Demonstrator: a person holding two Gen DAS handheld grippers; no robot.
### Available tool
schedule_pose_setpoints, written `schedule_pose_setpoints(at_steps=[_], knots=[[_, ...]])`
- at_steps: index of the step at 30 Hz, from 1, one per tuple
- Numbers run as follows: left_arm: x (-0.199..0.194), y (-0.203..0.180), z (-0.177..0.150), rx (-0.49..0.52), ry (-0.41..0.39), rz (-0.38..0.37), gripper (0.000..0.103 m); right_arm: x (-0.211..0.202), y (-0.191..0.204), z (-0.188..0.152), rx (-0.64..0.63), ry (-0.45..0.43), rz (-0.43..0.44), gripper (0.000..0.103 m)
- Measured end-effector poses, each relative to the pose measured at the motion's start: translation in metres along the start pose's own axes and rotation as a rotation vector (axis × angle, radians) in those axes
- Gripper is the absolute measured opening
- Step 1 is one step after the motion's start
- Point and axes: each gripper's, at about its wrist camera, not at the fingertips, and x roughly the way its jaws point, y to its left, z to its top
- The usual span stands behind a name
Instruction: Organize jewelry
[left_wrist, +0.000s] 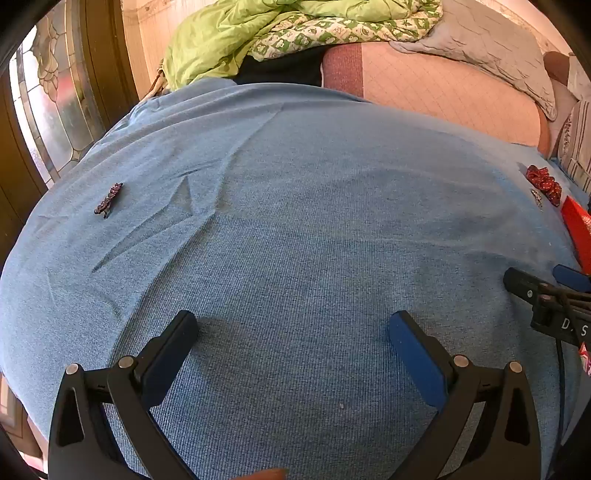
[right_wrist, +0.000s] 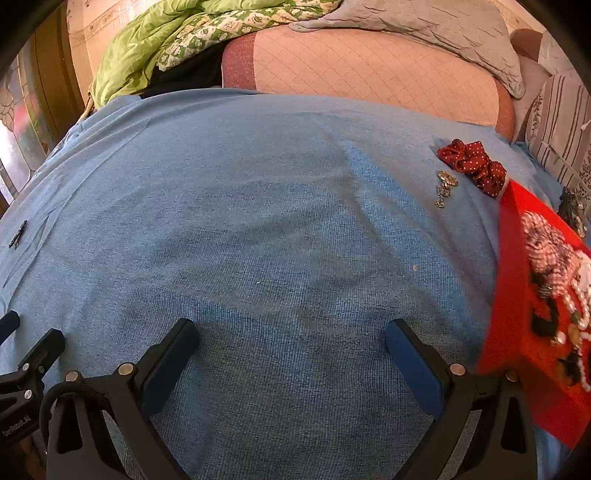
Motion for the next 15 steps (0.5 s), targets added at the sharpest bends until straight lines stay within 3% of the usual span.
schedule_pose_setpoints(at_steps=[15], knots=[[0.0005,-0.0016,0.0003,0.002,-0.003,0.005,0.103,0.0051,-0.0023,0.0042,0.002,0.002,0.003,0.103]])
